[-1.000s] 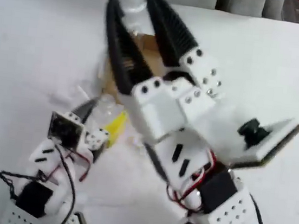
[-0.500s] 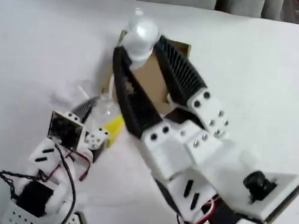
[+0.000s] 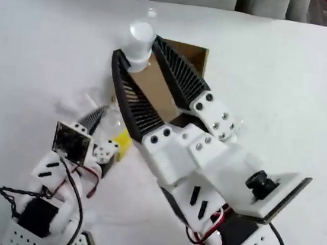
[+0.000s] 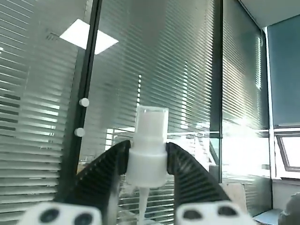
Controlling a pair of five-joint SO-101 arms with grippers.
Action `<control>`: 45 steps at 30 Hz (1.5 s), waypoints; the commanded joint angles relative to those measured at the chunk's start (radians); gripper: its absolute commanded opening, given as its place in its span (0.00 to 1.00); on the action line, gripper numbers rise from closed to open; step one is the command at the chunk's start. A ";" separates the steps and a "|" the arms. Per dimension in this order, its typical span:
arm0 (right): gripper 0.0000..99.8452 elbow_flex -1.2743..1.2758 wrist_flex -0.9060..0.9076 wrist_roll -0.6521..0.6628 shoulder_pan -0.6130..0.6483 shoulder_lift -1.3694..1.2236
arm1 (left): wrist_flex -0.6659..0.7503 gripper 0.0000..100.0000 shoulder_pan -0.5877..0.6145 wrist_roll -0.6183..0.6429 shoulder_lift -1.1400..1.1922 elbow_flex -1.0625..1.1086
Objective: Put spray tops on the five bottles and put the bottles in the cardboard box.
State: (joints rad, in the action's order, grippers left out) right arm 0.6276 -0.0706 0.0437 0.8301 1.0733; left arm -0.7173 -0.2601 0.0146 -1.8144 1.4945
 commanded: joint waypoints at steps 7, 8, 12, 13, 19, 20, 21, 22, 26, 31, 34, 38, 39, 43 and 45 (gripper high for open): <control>0.02 0.005 -0.016 0.005 0.004 -0.022 | 0.029 0.02 0.008 -0.002 -0.018 -0.044; 0.02 0.005 -0.018 0.005 0.004 -0.036 | 0.032 0.02 0.007 -0.002 -0.018 -0.048; 0.02 0.005 -0.024 0.005 0.004 -0.094 | -0.011 0.02 0.007 -0.002 -0.018 -0.100; 0.02 0.005 -0.024 0.005 0.004 -0.107 | -0.026 0.02 0.007 -0.002 -0.018 -0.109; 0.02 0.008 -0.070 0.005 -0.007 -0.166 | -0.028 0.02 0.007 -0.002 -0.018 -0.115; 0.02 0.008 -0.073 0.005 -0.018 -0.174 | -0.028 0.02 0.007 -0.002 -0.018 -0.115; 0.02 0.006 -0.073 0.005 -0.027 -0.183 | -0.028 0.02 0.007 -0.002 -0.018 -0.115; 0.02 0.005 -0.073 0.005 -0.036 -0.191 | -0.028 0.02 0.007 -0.002 -0.018 -0.115; 0.02 0.005 -0.073 0.005 -0.061 -0.219 | -0.028 0.02 0.007 -0.002 -0.018 -0.115; 0.02 0.003 -0.074 0.005 -0.064 -0.242 | -0.028 0.02 0.008 -0.002 -0.018 -0.115; 0.02 0.003 -0.074 0.003 -0.067 -0.251 | -0.028 0.02 0.010 -0.002 -0.018 -0.115; 0.02 -0.002 -0.074 0.003 -0.065 -0.265 | -0.028 0.02 0.015 -0.002 -0.018 -0.115; 0.02 -0.003 -0.074 0.003 -0.065 -0.269 | -0.028 0.02 0.016 -0.002 -0.018 -0.115; 0.02 -0.006 -0.074 0.003 -0.065 -0.286 | -0.028 0.02 0.016 -0.002 -0.018 -0.115; 0.02 -0.006 -0.074 0.003 -0.065 -0.294 | -0.026 0.02 0.016 -0.002 -0.018 -0.115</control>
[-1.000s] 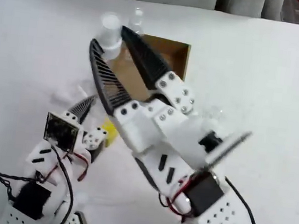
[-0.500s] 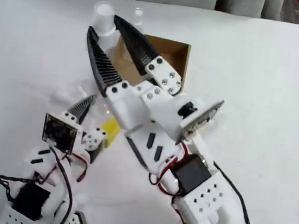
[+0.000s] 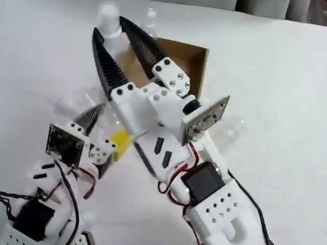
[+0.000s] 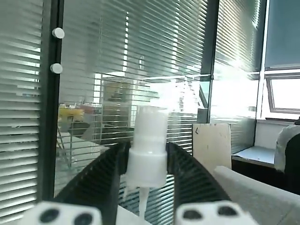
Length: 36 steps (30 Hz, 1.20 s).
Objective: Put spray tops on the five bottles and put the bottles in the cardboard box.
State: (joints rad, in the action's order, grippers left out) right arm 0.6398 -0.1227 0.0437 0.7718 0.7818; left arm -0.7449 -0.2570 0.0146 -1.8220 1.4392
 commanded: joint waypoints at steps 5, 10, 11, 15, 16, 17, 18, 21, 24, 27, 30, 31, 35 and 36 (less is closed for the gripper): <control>0.02 -0.018 -0.021 0.003 -0.005 -0.001 | 0.002 0.02 0.015 -0.002 -0.010 -0.060; 0.02 -0.018 -0.021 0.003 -0.004 -0.002 | 0.002 0.02 0.024 -0.002 -0.010 -0.060; 0.02 -0.018 -0.021 0.003 -0.004 -0.002 | 0.005 0.02 0.035 -0.002 -0.010 -0.061; 0.02 -0.018 -0.019 0.003 -0.004 -0.004 | 0.044 0.02 0.087 0.041 -0.010 -0.063; 0.02 -0.018 -0.018 0.003 -0.004 -0.004 | 0.044 0.02 0.094 0.074 -0.010 -0.063; 0.02 -0.017 -0.018 0.003 -0.004 -0.004 | 0.044 0.02 0.101 0.106 -0.010 -0.063; 0.02 -0.015 -0.018 0.003 -0.004 -0.004 | 0.044 0.02 0.102 0.127 -0.010 -0.063; 0.02 -0.015 -0.018 0.003 -0.002 -0.004 | 0.044 0.02 0.102 0.147 -0.010 -0.063; 0.02 -0.012 -0.016 0.003 -0.002 -0.004 | 0.044 0.02 0.101 0.147 -0.010 -0.061; 0.02 -0.012 -0.015 0.003 -0.002 -0.005 | 0.044 0.02 0.099 0.147 -0.010 -0.060; 0.02 -0.012 -0.015 0.002 0.004 -0.005 | 0.044 0.02 0.099 0.147 -0.010 -0.060; 0.02 -0.011 -0.013 0.002 0.015 -0.005 | 0.044 0.02 0.097 0.147 -0.010 -0.060; 0.02 0.012 -0.015 0.003 0.058 -0.005 | 0.044 0.02 0.099 0.147 -0.010 -0.060; 0.02 0.015 -0.015 0.003 0.067 -0.005 | 0.044 0.02 0.101 0.147 -0.010 -0.060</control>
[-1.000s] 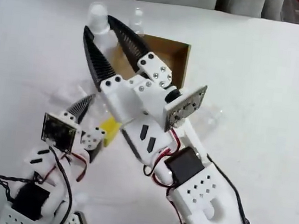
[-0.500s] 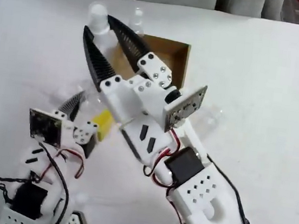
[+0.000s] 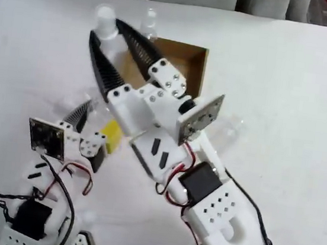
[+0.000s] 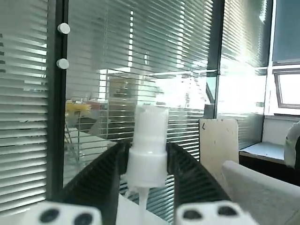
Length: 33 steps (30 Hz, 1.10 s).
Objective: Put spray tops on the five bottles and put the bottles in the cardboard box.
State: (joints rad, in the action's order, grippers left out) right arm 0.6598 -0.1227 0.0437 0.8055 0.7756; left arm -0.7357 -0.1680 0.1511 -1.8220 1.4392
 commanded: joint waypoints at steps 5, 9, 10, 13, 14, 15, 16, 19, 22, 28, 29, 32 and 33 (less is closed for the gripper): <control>0.02 0.003 -0.013 0.003 0.038 0.001 | 0.035 0.02 0.013 0.011 -0.010 -0.058; 0.02 0.034 -0.013 0.003 0.039 0.001 | 0.031 0.02 0.012 0.014 -0.010 -0.058; 0.02 0.048 -0.013 0.003 0.041 0.001 | 0.029 0.02 0.012 0.014 -0.010 -0.058; 0.02 0.064 -0.013 0.003 0.048 0.002 | 0.029 0.02 0.010 0.015 -0.010 -0.058; 0.02 0.064 -0.013 0.003 0.050 0.002 | 0.031 0.02 0.010 0.015 -0.010 -0.058; 0.02 0.064 -0.013 0.003 0.051 0.002 | 0.032 0.02 0.010 0.015 -0.010 -0.058; 0.02 0.064 -0.013 0.003 0.053 0.002 | 0.034 0.02 0.012 0.015 -0.010 -0.058; 0.02 0.068 -0.013 0.003 0.064 0.002 | 0.034 0.02 0.012 0.015 -0.010 -0.058; 0.02 0.071 -0.012 0.003 0.068 0.002 | 0.032 0.02 0.012 0.015 -0.010 -0.057; 0.02 0.072 0.091 -0.041 0.065 0.012 | 0.029 0.02 0.013 0.015 -0.010 -0.057; 0.02 0.072 0.110 -0.078 0.062 0.013 | 0.029 0.02 0.012 0.015 -0.010 -0.057; 0.02 0.072 0.124 -0.144 0.045 0.013 | 0.032 0.02 0.010 0.015 -0.010 -0.057; 0.02 0.072 0.124 -0.149 0.041 0.012 | 0.032 0.02 0.010 0.015 -0.010 -0.057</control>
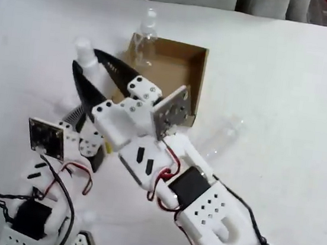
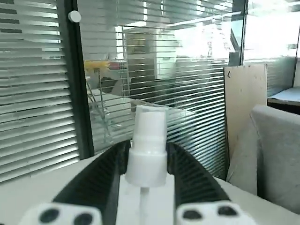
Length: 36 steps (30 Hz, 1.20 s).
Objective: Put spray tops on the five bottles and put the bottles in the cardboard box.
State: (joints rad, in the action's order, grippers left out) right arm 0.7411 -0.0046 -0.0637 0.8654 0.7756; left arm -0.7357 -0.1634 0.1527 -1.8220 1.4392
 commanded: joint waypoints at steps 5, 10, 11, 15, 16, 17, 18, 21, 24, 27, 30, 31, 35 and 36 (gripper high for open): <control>0.02 0.017 0.010 -0.044 -0.021 0.016 | 0.031 0.02 0.007 0.014 -0.010 -0.057; 0.02 0.084 0.004 -0.044 -0.016 0.056 | 0.029 0.02 0.005 0.014 -0.010 -0.057; 0.02 0.086 0.007 -0.044 -0.018 0.068 | 0.029 0.02 0.005 0.014 -0.010 -0.057; 0.02 0.109 0.010 -0.044 -0.019 0.111 | 0.029 0.02 0.005 0.014 -0.010 -0.057; 0.02 0.118 0.010 -0.044 -0.018 0.119 | 0.029 0.02 0.005 0.014 -0.010 -0.057; 0.02 0.126 0.010 -0.044 -0.016 0.127 | 0.029 0.02 0.005 0.014 -0.010 -0.057; 0.02 0.137 0.010 -0.044 -0.018 0.133 | 0.029 0.02 0.005 0.014 -0.010 -0.057; 0.02 0.164 0.010 -0.044 -0.019 0.153 | 0.029 0.02 0.007 0.014 -0.010 -0.057; 0.02 0.199 0.010 -0.046 -0.019 0.173 | 0.029 0.02 0.004 0.014 -0.010 -0.057; 0.02 0.216 0.008 -0.046 -0.015 0.182 | 0.029 0.02 0.004 0.014 -0.010 -0.057; 0.02 0.218 0.010 -0.046 -0.015 0.173 | 0.029 0.02 0.004 0.014 -0.010 -0.057; 0.02 0.222 0.010 -0.046 -0.015 0.173 | 0.029 0.02 0.004 0.014 -0.010 -0.057; 0.02 0.244 0.008 -0.046 -0.012 0.176 | 0.029 0.02 0.004 0.014 -0.010 -0.057; 0.02 0.245 0.010 -0.046 -0.012 0.173 | 0.028 0.02 0.004 0.014 -0.010 -0.057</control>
State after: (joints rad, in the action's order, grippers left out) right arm 0.9927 0.0015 -0.1020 0.8500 0.9306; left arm -0.7357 -0.1634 0.1527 -1.8220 1.4392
